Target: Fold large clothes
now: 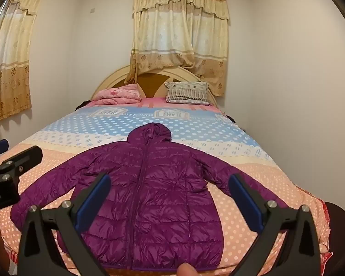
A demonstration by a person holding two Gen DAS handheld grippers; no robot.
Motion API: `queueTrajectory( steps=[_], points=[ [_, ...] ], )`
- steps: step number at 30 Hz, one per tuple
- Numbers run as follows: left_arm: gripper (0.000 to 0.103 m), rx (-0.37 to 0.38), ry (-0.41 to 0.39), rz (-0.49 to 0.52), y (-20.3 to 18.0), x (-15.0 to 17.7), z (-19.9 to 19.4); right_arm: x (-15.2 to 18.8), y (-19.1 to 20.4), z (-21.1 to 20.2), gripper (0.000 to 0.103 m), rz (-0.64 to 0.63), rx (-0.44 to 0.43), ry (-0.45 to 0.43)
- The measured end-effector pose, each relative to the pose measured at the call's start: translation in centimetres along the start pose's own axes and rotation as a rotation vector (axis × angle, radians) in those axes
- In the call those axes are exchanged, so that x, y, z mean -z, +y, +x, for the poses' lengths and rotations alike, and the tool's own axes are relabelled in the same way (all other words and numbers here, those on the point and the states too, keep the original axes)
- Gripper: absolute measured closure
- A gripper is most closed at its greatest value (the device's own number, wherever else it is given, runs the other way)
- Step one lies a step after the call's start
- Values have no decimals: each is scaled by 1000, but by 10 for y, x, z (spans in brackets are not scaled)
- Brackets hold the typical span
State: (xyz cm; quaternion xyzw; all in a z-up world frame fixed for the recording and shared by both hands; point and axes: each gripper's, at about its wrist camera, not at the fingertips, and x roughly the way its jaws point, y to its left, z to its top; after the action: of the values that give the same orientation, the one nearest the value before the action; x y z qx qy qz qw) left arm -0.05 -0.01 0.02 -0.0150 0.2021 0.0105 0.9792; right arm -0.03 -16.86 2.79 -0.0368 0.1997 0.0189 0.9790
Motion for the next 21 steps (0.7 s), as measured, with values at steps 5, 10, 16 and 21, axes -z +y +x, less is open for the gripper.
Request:
queueTrajectory(
  steps=[5, 10, 16, 21],
  points=[
    [1, 10, -13, 0, -4, 0, -6, 0, -2, 2, 0, 0, 4, 5],
    [1, 26, -1, -23, 2, -6, -9, 9, 5, 2, 0, -7, 1, 6],
    [1, 26, 12, -38, 5, -5, -2, 9, 1, 3, 0, 3, -12, 8],
    [1, 28, 10, -38, 6, -4, -1, 14, 5, 5, 0, 0, -15, 13]
  ],
)
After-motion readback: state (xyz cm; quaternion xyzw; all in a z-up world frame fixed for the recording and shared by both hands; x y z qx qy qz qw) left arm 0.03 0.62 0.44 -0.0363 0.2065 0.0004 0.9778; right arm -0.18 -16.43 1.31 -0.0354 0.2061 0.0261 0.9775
